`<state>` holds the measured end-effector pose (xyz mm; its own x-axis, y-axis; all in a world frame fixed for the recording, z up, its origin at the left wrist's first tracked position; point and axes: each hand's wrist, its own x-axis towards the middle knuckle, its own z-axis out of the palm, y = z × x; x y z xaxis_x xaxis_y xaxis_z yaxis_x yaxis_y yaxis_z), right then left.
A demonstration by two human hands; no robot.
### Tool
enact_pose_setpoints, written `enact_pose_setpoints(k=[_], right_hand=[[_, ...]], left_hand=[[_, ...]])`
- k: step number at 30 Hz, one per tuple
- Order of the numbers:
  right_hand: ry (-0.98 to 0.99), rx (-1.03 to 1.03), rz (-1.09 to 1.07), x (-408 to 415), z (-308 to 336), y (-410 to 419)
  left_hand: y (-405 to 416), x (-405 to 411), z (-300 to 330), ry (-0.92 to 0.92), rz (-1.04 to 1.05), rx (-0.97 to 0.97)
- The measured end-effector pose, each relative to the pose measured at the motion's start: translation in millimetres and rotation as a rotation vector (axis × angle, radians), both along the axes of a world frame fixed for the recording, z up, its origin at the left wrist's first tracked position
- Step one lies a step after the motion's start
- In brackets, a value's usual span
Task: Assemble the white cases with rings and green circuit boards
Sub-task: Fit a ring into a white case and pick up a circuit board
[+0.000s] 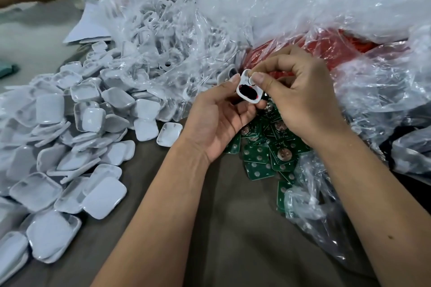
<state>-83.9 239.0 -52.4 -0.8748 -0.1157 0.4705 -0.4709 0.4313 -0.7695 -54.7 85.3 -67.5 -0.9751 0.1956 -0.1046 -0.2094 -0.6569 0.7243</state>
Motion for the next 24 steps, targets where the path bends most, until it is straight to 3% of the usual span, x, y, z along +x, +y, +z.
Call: enact_pose_setpoints(k=[24], right_hand=[[-0.035, -0.065, 0.032, 2.4, 1.5, 3.8]], left_hand=[[1.9, 0.2, -0.1, 0.034, -0.006, -0.033]])
